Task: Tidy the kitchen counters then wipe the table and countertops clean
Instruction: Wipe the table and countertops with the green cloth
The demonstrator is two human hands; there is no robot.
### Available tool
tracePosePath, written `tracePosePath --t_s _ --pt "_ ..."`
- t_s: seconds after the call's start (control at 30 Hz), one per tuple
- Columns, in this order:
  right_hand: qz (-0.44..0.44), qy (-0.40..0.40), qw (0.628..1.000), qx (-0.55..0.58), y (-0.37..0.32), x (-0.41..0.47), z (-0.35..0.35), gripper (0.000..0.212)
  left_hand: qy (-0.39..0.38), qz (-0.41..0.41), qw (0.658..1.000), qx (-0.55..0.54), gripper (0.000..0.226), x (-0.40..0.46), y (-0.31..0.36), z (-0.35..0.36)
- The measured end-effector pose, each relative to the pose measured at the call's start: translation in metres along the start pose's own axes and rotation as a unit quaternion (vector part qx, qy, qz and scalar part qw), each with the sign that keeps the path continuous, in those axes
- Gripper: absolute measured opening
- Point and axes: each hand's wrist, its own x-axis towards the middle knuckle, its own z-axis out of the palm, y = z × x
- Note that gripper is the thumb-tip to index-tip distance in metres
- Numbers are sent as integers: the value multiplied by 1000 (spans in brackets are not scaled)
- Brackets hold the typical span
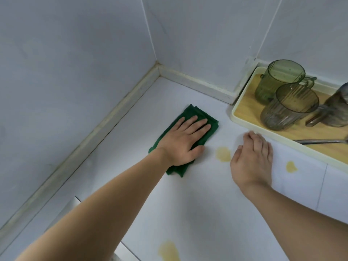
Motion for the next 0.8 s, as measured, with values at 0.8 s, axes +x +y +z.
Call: tracePosePath --t_s 0.8 --pt "-2 -10 1000 -11 0 2 0 56 -16 29 999 5 64 63 13 -14"
